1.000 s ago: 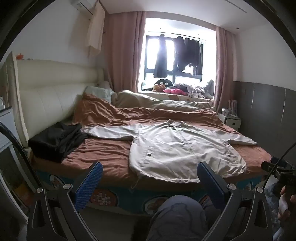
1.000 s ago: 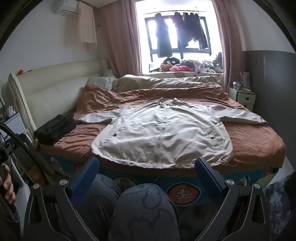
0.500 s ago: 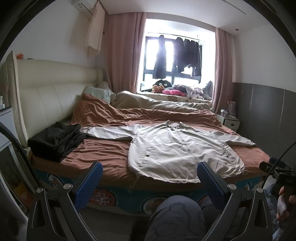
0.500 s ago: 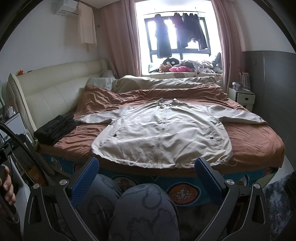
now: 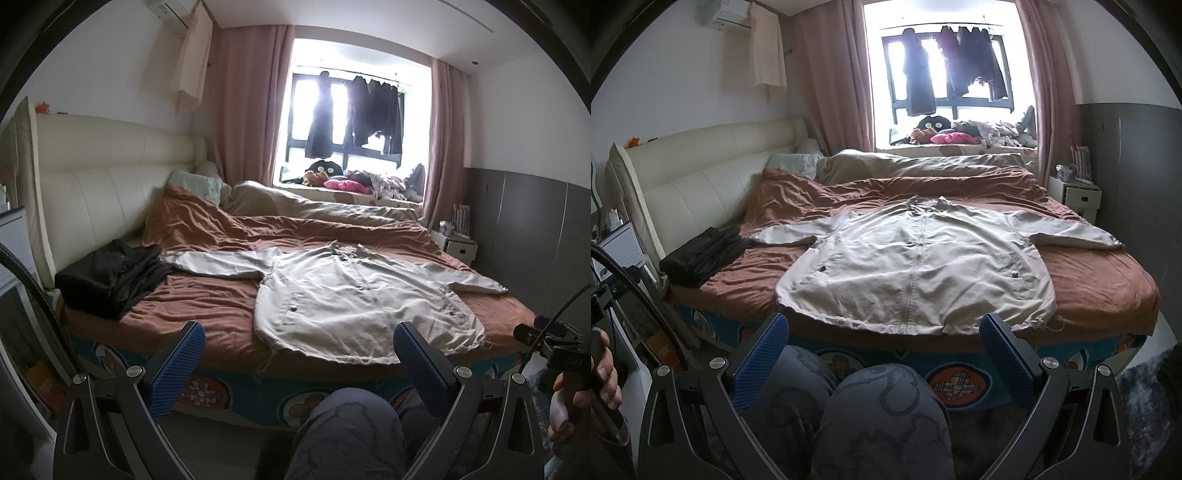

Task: Fold large clothes

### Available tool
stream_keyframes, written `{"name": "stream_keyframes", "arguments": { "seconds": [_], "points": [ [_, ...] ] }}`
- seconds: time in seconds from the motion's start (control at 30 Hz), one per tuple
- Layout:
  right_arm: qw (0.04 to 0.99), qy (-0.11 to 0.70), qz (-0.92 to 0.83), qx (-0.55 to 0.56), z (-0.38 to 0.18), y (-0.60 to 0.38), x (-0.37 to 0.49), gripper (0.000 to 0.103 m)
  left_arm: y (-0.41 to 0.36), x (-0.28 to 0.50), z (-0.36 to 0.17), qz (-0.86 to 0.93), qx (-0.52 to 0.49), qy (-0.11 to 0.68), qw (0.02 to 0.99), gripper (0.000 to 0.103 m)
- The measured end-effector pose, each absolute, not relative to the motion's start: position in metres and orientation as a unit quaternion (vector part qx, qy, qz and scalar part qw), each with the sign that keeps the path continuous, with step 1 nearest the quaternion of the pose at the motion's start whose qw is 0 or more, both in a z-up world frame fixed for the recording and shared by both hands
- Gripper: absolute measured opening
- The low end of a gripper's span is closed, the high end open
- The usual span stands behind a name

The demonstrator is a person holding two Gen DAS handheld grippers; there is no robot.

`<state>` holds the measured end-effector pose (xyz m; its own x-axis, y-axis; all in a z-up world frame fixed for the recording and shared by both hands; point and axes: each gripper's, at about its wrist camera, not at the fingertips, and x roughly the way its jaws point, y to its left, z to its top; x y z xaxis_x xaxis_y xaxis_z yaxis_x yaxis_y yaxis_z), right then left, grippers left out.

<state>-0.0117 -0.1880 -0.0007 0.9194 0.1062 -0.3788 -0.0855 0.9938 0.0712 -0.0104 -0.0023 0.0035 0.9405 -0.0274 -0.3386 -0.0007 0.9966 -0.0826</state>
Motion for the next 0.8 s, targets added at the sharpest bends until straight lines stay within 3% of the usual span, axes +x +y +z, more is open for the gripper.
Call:
{"name": "stream_keyframes", "arguments": {
  "seconds": [0.8],
  "points": [
    [0.979, 0.194, 0.050, 0.021, 0.0016, -0.1841, -0.0144, 0.103, 0.0003, -0.0119, 0.0023, -0.007, -0.043, 0.175, 0.984, 0.102]
  ]
}}
